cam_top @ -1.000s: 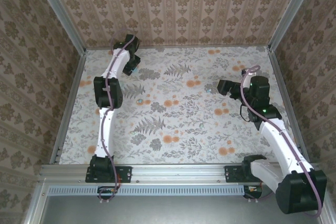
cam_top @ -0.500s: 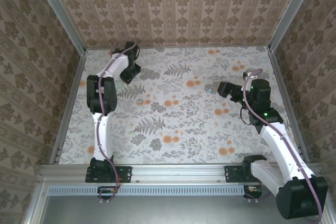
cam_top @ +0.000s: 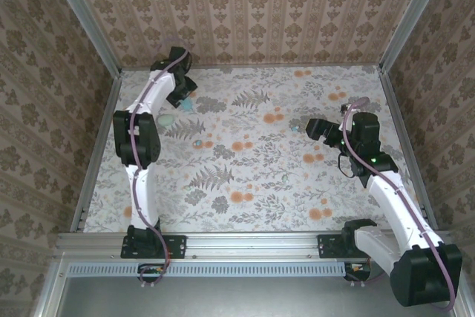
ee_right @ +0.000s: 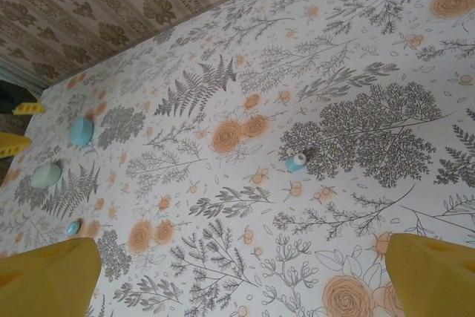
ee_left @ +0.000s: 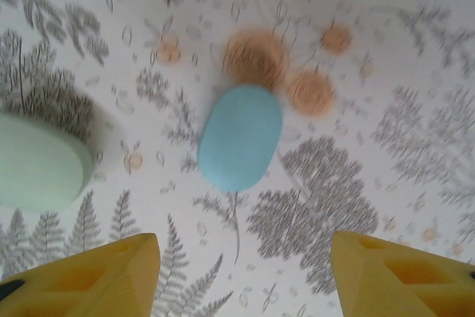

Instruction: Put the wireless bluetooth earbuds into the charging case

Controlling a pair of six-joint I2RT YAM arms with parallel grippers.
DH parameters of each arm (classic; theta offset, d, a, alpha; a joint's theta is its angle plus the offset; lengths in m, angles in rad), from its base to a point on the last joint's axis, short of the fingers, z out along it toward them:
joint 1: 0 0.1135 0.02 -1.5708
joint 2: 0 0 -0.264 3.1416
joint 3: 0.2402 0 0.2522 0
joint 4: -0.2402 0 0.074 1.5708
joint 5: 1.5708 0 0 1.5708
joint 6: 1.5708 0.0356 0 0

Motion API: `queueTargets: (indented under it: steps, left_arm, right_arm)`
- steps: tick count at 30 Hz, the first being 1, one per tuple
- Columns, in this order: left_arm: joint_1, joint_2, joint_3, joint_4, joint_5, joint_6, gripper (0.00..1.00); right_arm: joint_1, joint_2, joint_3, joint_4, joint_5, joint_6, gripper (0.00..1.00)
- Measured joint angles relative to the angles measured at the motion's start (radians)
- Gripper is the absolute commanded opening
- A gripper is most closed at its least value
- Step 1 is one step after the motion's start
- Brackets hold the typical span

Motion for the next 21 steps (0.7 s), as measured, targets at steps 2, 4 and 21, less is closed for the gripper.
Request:
queueTargets:
  steps: [2,4,21]
  left_arm:
    - [0.017,0.044,0.064,-0.019,0.004,0.009,0.63]
    - [0.029,0.106,0.139,-0.045,0.007,0.016,0.63]
    - [0.037,0.338,0.358,-0.222,0.077,0.024,0.56]
  right_arm:
    - [0.0,0.003,0.0,0.0,0.0,0.0,1.0]
    - [0.0,0.009,0.0,0.0,0.0,0.0,1.0]
    - [0.0,0.059,0.0,0.001,0.0,-0.008,1.0]
